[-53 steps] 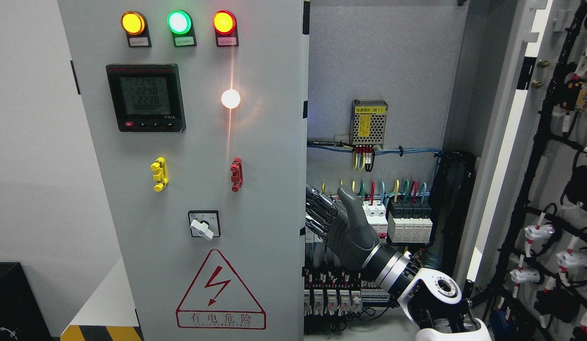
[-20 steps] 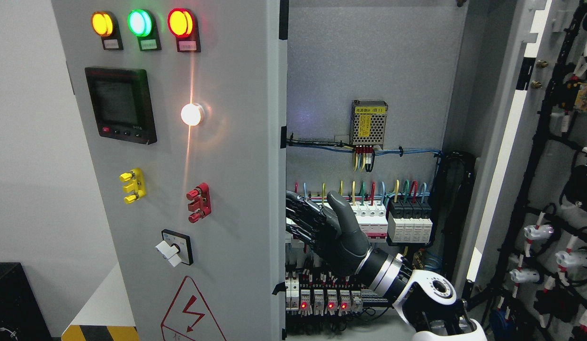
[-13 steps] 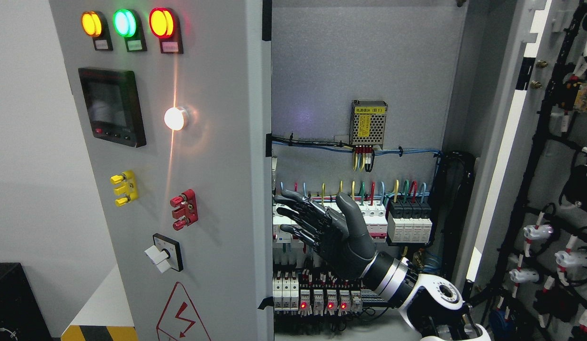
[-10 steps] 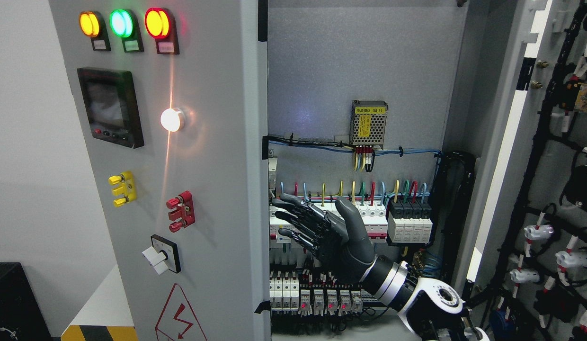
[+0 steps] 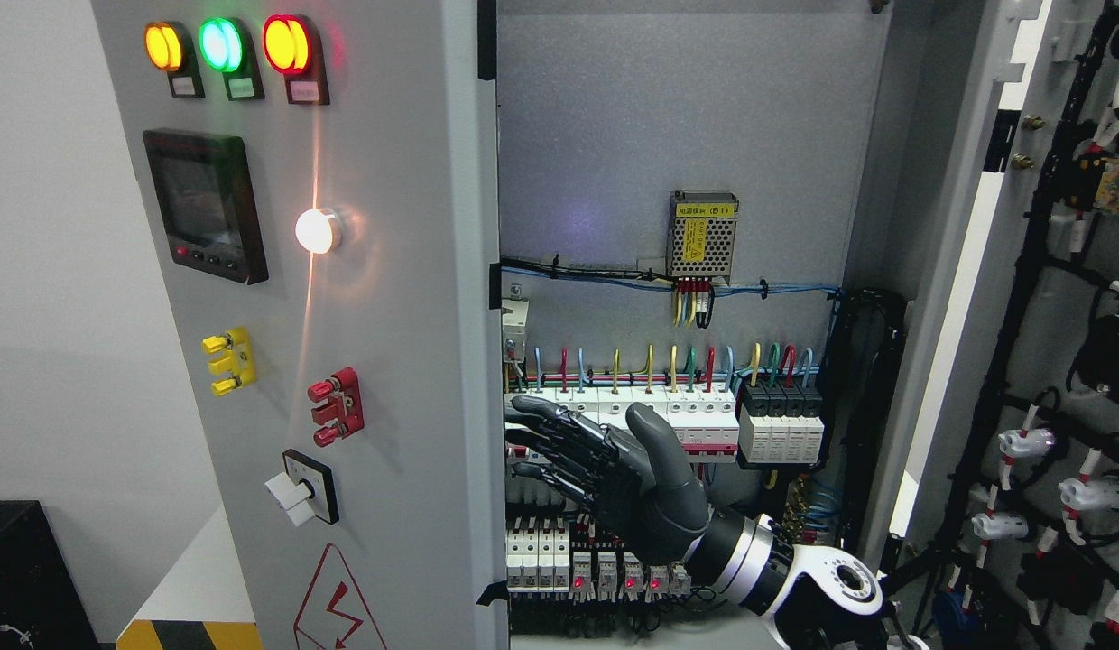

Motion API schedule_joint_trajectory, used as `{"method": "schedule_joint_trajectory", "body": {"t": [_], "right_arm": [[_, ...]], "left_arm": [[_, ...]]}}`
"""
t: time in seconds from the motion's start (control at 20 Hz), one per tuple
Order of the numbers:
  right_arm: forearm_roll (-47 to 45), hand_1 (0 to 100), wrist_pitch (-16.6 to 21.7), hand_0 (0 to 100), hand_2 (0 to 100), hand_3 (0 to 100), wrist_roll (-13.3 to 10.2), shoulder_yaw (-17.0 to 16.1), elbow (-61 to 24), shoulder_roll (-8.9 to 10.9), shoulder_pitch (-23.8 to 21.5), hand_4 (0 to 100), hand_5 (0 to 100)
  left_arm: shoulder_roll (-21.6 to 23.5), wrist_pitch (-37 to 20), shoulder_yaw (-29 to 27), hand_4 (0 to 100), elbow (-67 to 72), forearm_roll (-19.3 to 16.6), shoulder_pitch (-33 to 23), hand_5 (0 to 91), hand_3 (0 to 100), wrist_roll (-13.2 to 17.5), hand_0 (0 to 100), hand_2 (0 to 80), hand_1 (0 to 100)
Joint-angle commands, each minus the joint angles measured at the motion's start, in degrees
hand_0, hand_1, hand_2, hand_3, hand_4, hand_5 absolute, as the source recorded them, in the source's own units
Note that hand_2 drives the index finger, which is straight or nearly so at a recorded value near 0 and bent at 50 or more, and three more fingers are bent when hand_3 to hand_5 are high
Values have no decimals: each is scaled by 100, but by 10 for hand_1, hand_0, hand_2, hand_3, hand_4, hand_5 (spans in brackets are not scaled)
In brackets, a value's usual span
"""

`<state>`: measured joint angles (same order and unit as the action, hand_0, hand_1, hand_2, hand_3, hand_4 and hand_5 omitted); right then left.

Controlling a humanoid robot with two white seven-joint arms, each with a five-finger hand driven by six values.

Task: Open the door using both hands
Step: 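Push the inner edge of the indicator-light panel door outward with the right hand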

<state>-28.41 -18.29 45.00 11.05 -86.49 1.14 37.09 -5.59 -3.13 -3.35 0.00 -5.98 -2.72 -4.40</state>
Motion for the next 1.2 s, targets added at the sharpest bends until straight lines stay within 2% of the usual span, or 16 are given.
{"method": "schedule_joint_trajectory", "body": {"t": [0.0, 0.25, 0.55, 1.15], "right_arm": [[-25, 0, 1, 0, 0, 0, 52, 328, -307, 237, -123, 0, 0], [-402, 0, -43, 0, 0, 0, 52, 635, -448, 246, -185, 0, 0], [-420, 0, -43, 0, 0, 0, 61, 951, -571, 299, -351, 0, 0], [-429, 0, -52, 0, 0, 0, 70, 1250, -588, 299, -343, 0, 0]], "left_arm": [[5, 5, 1, 0, 132, 0, 0, 0, 0, 36, 0, 0, 0], [-4, -3, 1, 0, 132, 0, 0, 0, 0, 36, 0, 0, 0], [-4, -3, 1, 0, 132, 0, 0, 0, 0, 36, 0, 0, 0], [-4, -3, 1, 0, 132, 0, 0, 0, 0, 36, 0, 0, 0]]}}
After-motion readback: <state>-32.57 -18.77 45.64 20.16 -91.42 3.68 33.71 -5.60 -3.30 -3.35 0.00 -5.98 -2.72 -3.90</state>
